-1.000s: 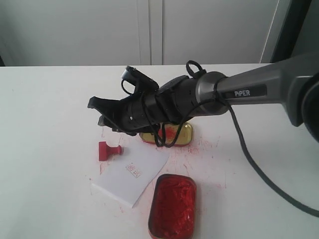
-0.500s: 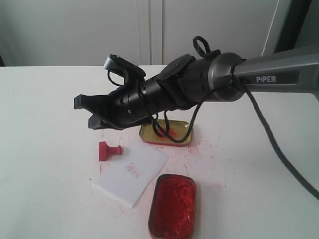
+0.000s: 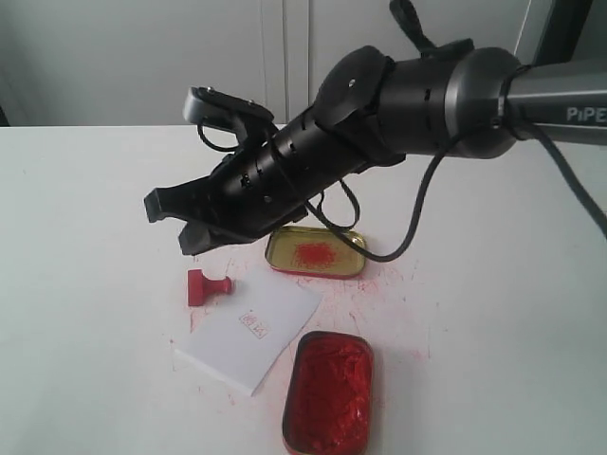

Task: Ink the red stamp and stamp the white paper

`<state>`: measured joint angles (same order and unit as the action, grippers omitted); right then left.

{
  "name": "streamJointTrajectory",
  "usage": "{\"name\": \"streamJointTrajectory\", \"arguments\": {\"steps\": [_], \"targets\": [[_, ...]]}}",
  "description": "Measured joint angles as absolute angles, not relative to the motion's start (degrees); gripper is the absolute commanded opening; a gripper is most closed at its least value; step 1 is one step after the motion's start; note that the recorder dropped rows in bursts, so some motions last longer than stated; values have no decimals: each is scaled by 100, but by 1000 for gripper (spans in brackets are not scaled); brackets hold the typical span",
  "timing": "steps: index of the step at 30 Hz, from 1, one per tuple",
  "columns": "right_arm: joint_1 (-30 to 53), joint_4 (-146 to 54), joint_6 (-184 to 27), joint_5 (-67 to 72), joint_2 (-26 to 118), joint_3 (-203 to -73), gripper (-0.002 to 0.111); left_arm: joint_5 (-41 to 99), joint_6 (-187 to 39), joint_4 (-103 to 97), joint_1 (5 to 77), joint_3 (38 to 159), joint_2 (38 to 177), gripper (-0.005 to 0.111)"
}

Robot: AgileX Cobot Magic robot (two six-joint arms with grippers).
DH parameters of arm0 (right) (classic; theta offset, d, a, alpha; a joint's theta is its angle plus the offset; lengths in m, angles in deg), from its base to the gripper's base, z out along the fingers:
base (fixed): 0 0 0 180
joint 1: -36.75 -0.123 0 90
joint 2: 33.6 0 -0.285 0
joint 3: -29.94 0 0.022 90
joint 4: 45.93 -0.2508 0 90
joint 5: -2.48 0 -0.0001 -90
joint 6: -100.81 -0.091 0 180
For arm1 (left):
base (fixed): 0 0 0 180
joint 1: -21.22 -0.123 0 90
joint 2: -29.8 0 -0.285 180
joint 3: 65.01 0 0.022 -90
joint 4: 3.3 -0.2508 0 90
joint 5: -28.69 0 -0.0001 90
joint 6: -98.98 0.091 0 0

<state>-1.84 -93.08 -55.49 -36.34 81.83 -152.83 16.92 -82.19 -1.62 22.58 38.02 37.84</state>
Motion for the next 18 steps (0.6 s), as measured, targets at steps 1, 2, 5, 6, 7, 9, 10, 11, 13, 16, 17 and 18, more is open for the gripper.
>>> {"name": "streamJointTrajectory", "arguments": {"steps": [1,2,5,6,7,9,10,11,13,16,17,18], "targets": [[-184,-9093,-5678,-3726,8128,-15283,0,1692,-8219,-162,2258,3802,3784,0],[-184,-8918,-5785,-3796,8087,-15283,0,1692,-8219,-162,2258,3802,3784,0],[-184,-8287,-6260,-4046,7937,-15283,0,1692,-8219,-162,2258,3802,3784,0],[-184,-8075,-6437,-4134,7881,-15283,0,1692,-8219,-162,2258,3802,3784,0],[-184,-7873,-6616,-4224,7830,-15283,0,1692,-8219,-162,2258,3802,3784,0],[-184,-7518,-6940,-4399,7731,-15283,0,1692,-8219,-162,2258,3802,3784,0],[-184,-7327,-7119,-4490,7688,-15283,0,1692,-8219,-162,2258,3802,3784,0],[-184,-7141,-7288,-4579,7648,-15283,0,1692,-8219,-162,2258,3802,3784,0],[-184,-6801,-7616,-4735,7590,-15283,0,1692,-8219,-162,2258,3802,3784,0],[-184,-6217,-8133,-4971,7499,-15283,0,1692,-8219,-162,2258,3802,3784,0],[-184,-6023,-8310,-5037,7471,-15283,0,1692,-8219,-162,2258,3802,3784,0],[-184,-5868,-8482,-5094,7445,-15283,0,1692,-8219,-162,2258,3802,3784,0]]}}
